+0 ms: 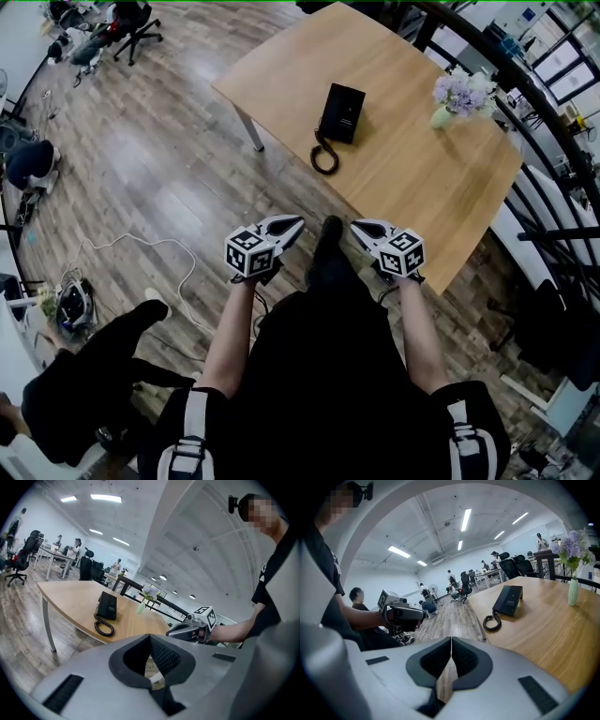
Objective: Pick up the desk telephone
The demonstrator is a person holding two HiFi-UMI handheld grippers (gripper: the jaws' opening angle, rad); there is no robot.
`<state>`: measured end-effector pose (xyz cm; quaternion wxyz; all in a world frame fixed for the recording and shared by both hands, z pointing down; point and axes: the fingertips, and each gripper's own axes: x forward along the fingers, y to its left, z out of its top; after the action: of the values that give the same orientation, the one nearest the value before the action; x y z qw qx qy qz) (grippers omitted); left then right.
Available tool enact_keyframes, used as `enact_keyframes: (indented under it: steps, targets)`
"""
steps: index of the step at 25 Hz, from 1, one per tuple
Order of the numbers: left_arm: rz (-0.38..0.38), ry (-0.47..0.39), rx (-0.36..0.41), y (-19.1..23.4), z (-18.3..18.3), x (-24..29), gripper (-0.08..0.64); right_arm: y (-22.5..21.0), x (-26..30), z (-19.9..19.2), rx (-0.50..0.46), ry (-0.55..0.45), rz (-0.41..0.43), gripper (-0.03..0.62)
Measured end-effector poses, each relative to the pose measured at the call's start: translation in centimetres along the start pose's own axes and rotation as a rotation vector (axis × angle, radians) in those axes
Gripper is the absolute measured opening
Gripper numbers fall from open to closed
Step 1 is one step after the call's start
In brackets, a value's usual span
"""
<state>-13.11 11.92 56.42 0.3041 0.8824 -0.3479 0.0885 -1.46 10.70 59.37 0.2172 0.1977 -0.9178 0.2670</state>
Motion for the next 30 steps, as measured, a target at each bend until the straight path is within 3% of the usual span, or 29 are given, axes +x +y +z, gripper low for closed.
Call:
enact_keyframes:
  steps: [11,30]
  targets:
    - [-0.025,0.037,-0.021,1.8,0.9,2.5,0.021,-2.7,0.7,0.5,0.043,0.005,-0.020,0.025]
    - [-0.045,0.124,-0.026,7.0,5.6,7.9,0.021,-10.9,3.0,5.1,0.112,-0.024,-0.059,0.025]
